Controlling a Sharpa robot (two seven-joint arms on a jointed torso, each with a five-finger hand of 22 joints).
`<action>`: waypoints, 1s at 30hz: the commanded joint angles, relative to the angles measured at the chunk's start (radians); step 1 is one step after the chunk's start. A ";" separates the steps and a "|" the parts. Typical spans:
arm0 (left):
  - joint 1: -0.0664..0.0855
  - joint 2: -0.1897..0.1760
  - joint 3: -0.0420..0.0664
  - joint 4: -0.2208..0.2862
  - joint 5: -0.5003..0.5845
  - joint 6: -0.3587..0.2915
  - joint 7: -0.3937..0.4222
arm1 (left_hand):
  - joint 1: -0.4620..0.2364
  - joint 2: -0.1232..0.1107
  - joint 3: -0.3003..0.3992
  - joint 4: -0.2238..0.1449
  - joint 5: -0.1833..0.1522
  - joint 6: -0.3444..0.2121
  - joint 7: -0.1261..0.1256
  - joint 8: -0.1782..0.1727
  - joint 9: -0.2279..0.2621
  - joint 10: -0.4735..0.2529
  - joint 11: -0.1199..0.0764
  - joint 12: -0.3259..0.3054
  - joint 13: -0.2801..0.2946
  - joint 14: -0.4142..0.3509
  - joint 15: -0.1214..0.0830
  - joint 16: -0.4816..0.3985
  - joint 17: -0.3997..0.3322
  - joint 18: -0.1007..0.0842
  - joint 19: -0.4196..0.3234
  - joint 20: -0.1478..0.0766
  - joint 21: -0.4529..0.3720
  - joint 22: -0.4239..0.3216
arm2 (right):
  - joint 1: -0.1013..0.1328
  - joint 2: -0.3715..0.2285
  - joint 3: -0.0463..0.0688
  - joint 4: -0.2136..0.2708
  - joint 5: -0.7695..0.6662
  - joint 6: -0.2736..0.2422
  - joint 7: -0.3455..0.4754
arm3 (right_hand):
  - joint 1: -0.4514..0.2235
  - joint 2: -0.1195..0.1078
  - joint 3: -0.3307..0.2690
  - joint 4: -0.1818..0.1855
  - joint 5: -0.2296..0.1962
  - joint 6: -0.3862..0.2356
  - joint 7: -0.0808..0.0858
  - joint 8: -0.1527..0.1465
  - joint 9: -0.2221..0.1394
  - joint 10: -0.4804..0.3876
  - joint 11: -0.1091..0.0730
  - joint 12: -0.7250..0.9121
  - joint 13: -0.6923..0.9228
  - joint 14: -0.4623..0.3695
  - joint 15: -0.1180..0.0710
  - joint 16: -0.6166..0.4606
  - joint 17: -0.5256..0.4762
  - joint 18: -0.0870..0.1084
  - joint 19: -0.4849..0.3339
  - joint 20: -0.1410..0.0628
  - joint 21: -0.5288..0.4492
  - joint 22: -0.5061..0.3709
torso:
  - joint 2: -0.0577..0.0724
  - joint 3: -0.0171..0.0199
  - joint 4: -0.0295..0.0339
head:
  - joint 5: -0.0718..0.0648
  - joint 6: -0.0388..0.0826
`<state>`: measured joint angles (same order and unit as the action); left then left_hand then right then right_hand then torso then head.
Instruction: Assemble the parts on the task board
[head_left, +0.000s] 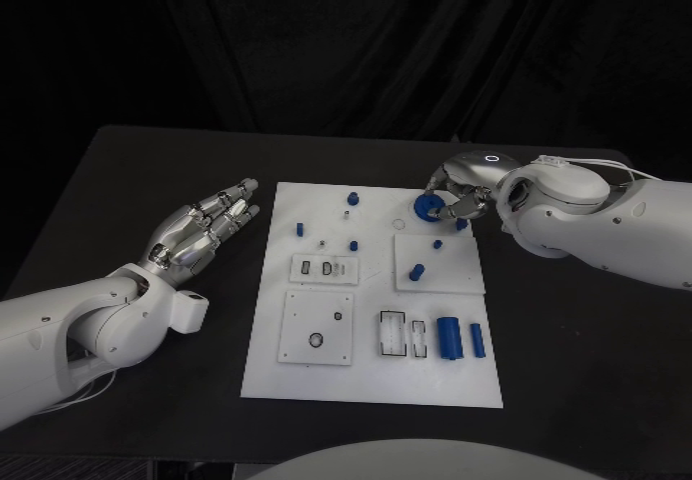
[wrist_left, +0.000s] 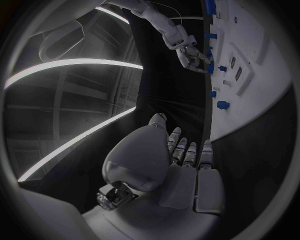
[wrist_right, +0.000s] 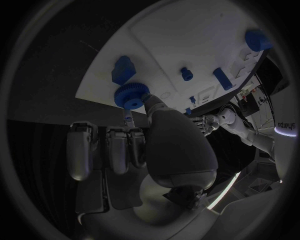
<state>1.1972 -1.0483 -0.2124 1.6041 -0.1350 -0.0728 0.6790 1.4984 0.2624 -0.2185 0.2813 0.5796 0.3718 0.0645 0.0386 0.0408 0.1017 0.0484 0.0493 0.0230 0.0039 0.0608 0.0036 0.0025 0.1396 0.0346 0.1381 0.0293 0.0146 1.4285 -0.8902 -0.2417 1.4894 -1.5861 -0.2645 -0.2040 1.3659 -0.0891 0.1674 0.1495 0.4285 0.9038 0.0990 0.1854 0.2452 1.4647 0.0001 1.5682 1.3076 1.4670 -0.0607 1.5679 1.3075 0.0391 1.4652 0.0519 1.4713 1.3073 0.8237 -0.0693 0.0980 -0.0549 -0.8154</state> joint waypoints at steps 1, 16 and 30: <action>0.000 0.002 0.001 0.001 0.003 0.016 0.158 | 0.009 -0.002 0.003 0.000 0.007 0.001 0.005 0.005 0.002 -0.005 0.004 -0.004 -0.001 -0.001 0.007 -0.003 -0.002 0.007 0.001 0.006 -0.001 0.000 | -0.006 -0.002 -0.005 -0.002 -0.007 0.022 -0.020 | 0.018 0.011 0.010 -0.016 0.049 0.007 -0.007 0.028 0.044 0.106 0.002 0.003 0.263 0.104 0.005 0.003 0.263 -0.004 0.019 0.003 -0.004 0.172 | 0.000 -0.0007 0.0007 | 0.000 0.000; -0.001 0.001 0.001 0.000 0.003 0.020 0.153 | 0.013 -0.002 0.007 -0.002 0.009 -0.002 0.006 0.004 0.001 -0.007 0.005 -0.005 -0.002 -0.001 0.013 -0.002 -0.001 0.007 0.002 0.011 0.000 0.000 | -0.004 -0.010 -0.005 0.040 -0.007 0.014 0.001 | 0.026 0.018 0.027 -0.037 0.033 0.002 -0.011 0.082 0.096 0.106 0.000 0.003 0.263 0.104 0.003 0.003 0.263 -0.005 0.021 0.002 -0.002 0.177 | 0.000 0.0003 -0.0005 | 0.009 0.003; -0.001 0.004 0.001 -0.001 0.003 0.022 0.151 | 0.015 -0.003 0.008 -0.003 0.011 -0.002 0.006 0.004 0.001 -0.006 0.005 -0.004 -0.001 0.000 0.017 -0.002 -0.001 0.006 0.003 0.014 0.001 0.001 | 0.044 0.018 -0.005 0.105 -0.007 0.014 0.017 | 0.017 0.021 0.026 -0.035 0.017 -0.006 -0.012 0.112 0.124 0.106 -0.001 0.003 0.263 0.104 0.002 0.003 0.263 -0.007 0.026 0.002 0.002 0.182 | 0.000 -0.0013 -0.0019 | 0.017 0.003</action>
<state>1.1970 -1.0465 -0.2124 1.6018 -0.1349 -0.0634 0.6790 1.5025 0.2583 -0.2159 0.2786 0.5834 0.3718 0.0645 0.0386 0.0406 0.0981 0.0519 0.0493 0.0223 0.0040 0.0682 0.0036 0.0028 0.1396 0.0348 0.1452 0.0293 0.0146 1.4701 -0.8759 -0.2463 1.5883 -1.5862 -0.2584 -0.1960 1.3906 -0.0771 0.1944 0.1167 0.4480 0.9000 0.0951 0.1947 0.2444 1.4648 0.0001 1.5682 1.3076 1.4671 -0.0607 1.5679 1.3074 0.0391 1.4652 0.0519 1.4714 1.3078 0.8240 -0.0692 0.0964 -0.0392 -0.8113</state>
